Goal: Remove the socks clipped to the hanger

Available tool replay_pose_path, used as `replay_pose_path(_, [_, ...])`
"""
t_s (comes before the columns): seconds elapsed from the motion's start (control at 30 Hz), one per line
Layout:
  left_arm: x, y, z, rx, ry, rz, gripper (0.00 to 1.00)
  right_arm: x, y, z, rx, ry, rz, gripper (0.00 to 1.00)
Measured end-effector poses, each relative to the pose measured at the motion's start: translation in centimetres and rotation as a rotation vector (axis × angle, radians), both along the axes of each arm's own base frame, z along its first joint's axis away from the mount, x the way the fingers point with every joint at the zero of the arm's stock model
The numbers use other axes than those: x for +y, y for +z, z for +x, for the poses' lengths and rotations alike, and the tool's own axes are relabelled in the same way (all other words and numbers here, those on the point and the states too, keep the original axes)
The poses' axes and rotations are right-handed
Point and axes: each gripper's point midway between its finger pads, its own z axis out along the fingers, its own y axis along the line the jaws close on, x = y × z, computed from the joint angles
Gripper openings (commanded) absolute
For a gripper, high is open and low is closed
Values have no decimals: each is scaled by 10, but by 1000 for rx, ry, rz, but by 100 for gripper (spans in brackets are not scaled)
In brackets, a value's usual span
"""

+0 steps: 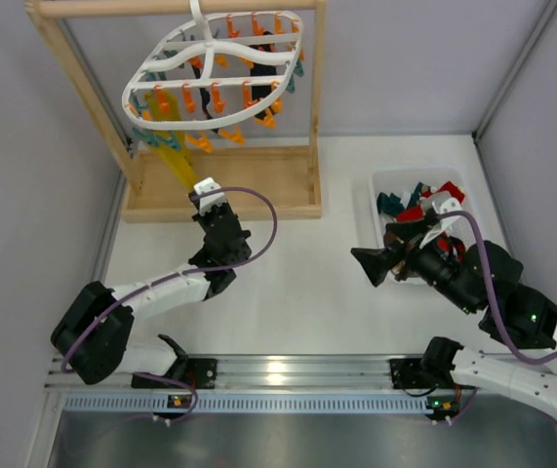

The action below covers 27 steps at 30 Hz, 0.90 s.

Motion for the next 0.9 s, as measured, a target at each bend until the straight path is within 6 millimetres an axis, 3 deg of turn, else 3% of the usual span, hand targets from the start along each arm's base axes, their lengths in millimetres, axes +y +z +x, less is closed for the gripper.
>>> replay_pose_path(0.23, [-28,-1,-16,58,-60,95,0,-9,21,4,-10,-46,18,99])
replay_pose_path(0.37, [-47,-1,-21,92,-94,156,0,-3,29,10,4,-60,1,99])
replay_pose_path(0.6, [-79,3,-17,139,-137,259,0,29,65,28,5,-43,-28,99])
replay_pose_path(0.9, [-131,22,9,179,-151,374,0,82,86,47,19,47,-103,99])
